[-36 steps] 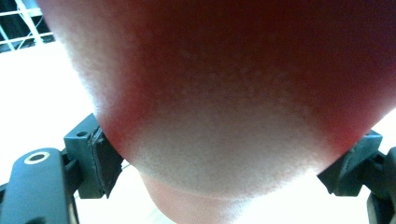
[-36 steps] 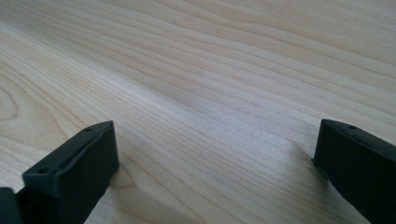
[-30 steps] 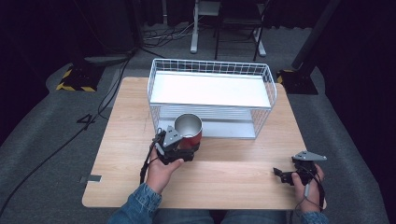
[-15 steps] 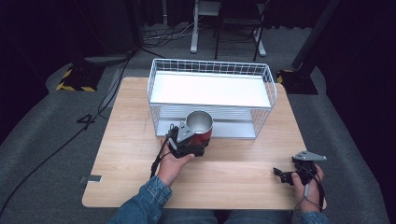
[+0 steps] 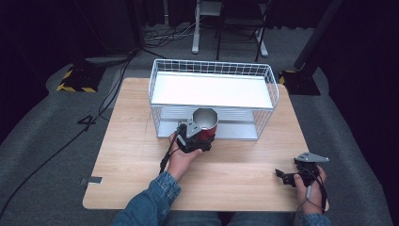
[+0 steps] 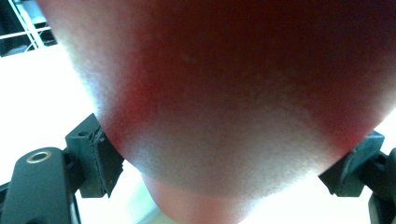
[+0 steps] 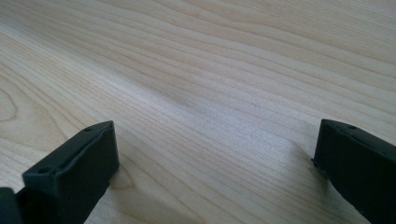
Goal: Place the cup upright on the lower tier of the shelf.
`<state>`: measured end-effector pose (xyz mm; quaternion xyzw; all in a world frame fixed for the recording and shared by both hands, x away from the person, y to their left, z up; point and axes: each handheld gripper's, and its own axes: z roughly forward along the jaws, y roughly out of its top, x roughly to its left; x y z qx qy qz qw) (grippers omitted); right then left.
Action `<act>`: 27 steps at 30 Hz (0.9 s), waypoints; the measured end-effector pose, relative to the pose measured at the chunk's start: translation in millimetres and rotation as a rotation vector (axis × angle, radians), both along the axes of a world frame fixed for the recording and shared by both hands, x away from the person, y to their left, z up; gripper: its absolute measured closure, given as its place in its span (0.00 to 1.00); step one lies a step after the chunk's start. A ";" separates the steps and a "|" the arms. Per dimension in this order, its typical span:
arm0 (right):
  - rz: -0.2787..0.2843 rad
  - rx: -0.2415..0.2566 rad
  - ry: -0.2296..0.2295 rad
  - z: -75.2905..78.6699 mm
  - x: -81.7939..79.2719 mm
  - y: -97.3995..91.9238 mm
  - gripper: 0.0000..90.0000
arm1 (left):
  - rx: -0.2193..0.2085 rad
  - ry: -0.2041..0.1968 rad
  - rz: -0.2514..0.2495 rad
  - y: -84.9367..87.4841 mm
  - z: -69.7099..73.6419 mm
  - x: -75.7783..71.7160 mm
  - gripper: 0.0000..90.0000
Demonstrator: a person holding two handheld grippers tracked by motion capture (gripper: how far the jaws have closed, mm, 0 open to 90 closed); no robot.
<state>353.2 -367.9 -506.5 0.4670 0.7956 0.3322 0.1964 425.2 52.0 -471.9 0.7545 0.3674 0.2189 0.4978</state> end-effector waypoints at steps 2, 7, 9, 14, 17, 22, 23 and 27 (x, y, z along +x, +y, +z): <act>0.000 0.000 0.000 0.0 0.0 0.0 0.00 | 0.015 -0.009 0.011 -4.6 -1.2 7.4 0.18; 0.000 0.000 0.000 0.0 0.0 0.0 0.00 | 0.017 -0.019 0.032 -10.5 -1.1 19.5 0.18; 0.001 -0.001 -0.001 0.0 0.0 -0.1 0.00 | 0.009 -0.017 0.040 -13.0 -1.1 24.0 0.18; 0.000 0.000 0.000 0.0 0.0 0.0 0.00 | 0.007 -0.019 0.056 -18.6 -1.7 35.6 0.18; 0.000 0.000 0.000 0.0 0.0 0.0 0.00 | 0.002 -0.021 0.068 -21.3 -2.2 41.7 0.18; 0.001 0.000 0.000 0.0 0.0 0.0 0.00 | -0.001 -0.002 0.040 -23.4 -3.9 54.5 0.18; 0.001 0.000 0.000 0.0 0.0 -0.1 0.00 | -0.023 -0.008 0.028 -25.7 -4.6 58.1 0.18; 0.000 0.000 0.000 0.0 0.0 0.0 0.00 | -0.015 0.005 0.110 -29.5 -1.7 60.5 0.18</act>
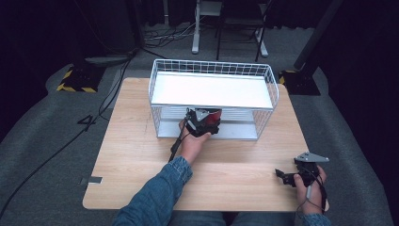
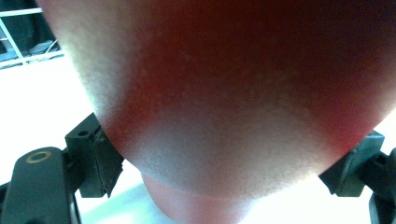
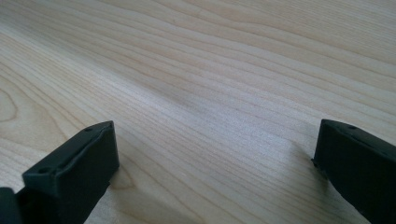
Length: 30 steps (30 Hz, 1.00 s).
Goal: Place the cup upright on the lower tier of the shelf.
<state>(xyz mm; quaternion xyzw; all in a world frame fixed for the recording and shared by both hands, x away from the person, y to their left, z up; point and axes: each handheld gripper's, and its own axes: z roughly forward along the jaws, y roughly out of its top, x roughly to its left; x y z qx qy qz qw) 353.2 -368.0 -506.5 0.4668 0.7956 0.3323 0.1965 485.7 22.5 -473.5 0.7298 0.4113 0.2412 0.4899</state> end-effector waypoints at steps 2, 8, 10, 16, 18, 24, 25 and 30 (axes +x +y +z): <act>0.000 0.000 0.000 0.0 0.0 0.0 0.00 | 0.013 0.014 0.031 -1.7 0.9 0.5 0.18; 0.000 0.000 0.000 0.0 0.0 0.0 0.00 | 0.042 0.026 0.087 -2.7 -5.2 7.4 0.18; 0.000 0.000 0.000 0.0 0.0 0.0 0.00 | 0.029 0.042 0.094 -3.1 -6.7 7.8 0.18; 0.000 0.000 0.000 0.0 0.0 0.0 0.00 | 0.027 0.048 -0.023 2.2 -12.6 16.6 0.18; 0.000 0.000 0.000 0.0 0.0 0.0 0.00 | 0.031 0.047 0.076 1.2 -12.2 12.5 0.18; 0.000 0.000 0.000 0.0 0.0 0.0 0.00 | 0.011 0.053 -0.024 2.4 -13.9 16.9 0.16; 0.000 0.000 0.000 0.0 0.0 0.0 0.00 | 0.012 0.051 -0.031 2.5 -13.8 17.3 0.16; 0.000 0.000 0.000 0.0 0.0 0.0 0.00 | 0.005 0.055 0.032 1.1 -13.5 14.5 0.16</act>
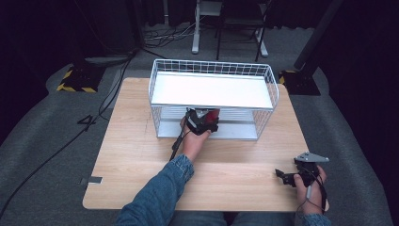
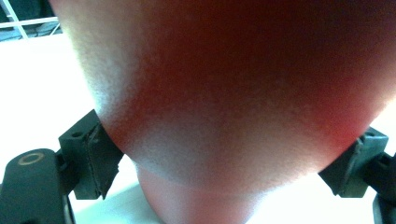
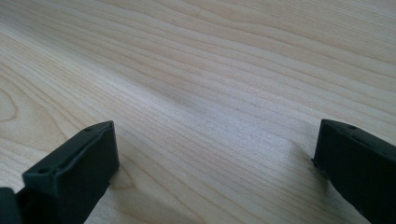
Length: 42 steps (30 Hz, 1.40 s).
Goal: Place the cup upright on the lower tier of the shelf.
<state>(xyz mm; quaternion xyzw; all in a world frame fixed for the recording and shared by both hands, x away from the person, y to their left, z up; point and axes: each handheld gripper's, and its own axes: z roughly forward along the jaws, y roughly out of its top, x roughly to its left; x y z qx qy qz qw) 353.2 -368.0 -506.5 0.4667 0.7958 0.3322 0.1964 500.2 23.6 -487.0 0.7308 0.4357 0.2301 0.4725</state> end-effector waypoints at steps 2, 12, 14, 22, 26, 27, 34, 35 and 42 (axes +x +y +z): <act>0.000 0.000 0.000 0.0 0.0 0.0 0.00 | -0.009 0.002 -0.102 1.2 -1.0 4.3 0.16; 0.000 0.000 0.000 0.0 0.0 0.0 0.00 | -0.018 0.018 -0.009 6.2 -1.9 -7.8 0.16; 0.000 0.000 0.000 0.0 0.0 0.0 0.00 | -0.010 0.022 -0.007 8.7 -2.2 -10.1 0.16; 0.000 0.000 0.000 0.0 0.0 0.1 0.00 | -0.027 0.029 -0.038 15.8 1.7 -19.5 0.17; 0.000 0.000 0.000 0.0 0.0 0.1 0.00 | -0.022 0.035 -0.046 18.7 3.8 -24.8 0.17; 0.000 0.000 0.000 0.0 0.0 0.1 0.00 | -0.021 0.037 -0.048 19.5 3.6 -26.1 0.17; 0.000 0.000 0.001 0.0 0.0 0.0 0.00 | -0.026 0.047 -0.049 29.9 7.2 -40.5 0.17; 0.000 0.000 0.001 0.0 0.0 0.0 0.00 | -0.026 0.047 -0.049 29.9 7.2 -40.5 0.17; 0.000 0.000 0.001 0.1 0.1 0.0 0.00 | -0.037 0.034 -0.081 51.6 17.8 -65.3 0.17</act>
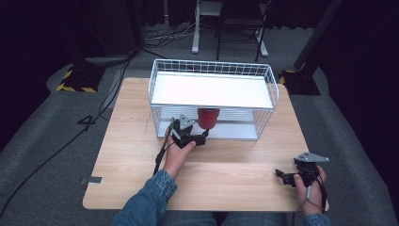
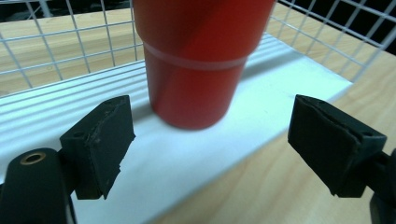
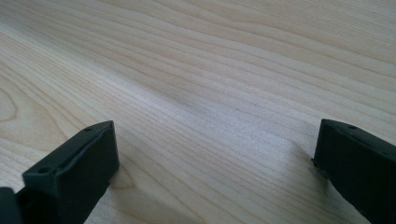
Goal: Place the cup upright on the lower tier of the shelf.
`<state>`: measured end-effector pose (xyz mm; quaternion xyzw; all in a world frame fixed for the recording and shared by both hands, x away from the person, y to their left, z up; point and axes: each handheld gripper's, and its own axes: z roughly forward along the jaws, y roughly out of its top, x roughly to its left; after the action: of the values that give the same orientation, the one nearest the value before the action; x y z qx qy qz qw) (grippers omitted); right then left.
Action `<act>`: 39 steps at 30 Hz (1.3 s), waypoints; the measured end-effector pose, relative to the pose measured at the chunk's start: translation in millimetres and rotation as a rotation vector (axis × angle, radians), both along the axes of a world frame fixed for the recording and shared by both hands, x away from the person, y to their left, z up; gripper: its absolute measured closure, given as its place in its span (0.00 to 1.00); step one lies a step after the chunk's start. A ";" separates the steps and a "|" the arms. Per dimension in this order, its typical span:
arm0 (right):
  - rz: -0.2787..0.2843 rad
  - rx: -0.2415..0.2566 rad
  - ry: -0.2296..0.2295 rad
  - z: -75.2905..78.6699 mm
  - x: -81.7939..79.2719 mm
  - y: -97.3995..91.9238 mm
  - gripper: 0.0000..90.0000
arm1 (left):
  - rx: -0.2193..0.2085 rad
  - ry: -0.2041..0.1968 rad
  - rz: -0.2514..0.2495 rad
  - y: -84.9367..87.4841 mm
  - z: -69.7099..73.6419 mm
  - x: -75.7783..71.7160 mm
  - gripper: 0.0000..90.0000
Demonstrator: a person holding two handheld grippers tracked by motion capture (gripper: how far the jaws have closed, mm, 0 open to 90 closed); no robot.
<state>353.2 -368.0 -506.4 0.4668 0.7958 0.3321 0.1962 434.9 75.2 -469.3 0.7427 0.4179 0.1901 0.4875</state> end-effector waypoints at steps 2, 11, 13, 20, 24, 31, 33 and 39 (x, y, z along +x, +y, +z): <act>0.001 0.000 0.000 0.0 0.0 0.0 0.00 | 0.002 0.001 -0.005 2.5 1.2 -4.5 0.17; 0.001 -0.001 0.000 0.0 0.6 1.4 0.00 | -0.014 -0.030 -0.039 27.6 18.7 -38.1 0.17; 0.007 -0.003 -0.001 -0.1 2.4 4.5 0.00 | -0.015 -0.033 -0.048 33.3 22.1 -43.7 0.17; 0.033 -0.001 -0.002 -0.1 8.6 16.7 0.00 | -0.031 -0.033 -0.044 54.9 30.5 -58.8 0.17; 0.038 -0.001 -0.001 -0.1 10.1 19.1 0.00 | -0.010 -0.035 -0.057 67.6 33.7 -68.6 0.17; 0.038 -0.001 -0.001 -0.1 10.1 19.2 0.00 | 0.035 -0.021 -0.079 88.5 40.3 -86.8 0.17; 0.038 -0.001 -0.001 -0.1 10.1 19.1 0.00 | 0.050 -0.019 -0.087 98.0 41.9 -93.1 0.17; 0.038 -0.001 -0.001 -0.1 10.1 19.1 0.00 | 0.040 0.017 -0.082 117.8 33.6 -103.4 0.17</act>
<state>363.3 -348.8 -506.6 0.4512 0.8047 0.3356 0.1904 331.5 193.1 -435.6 0.7703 0.3875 0.1721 0.4763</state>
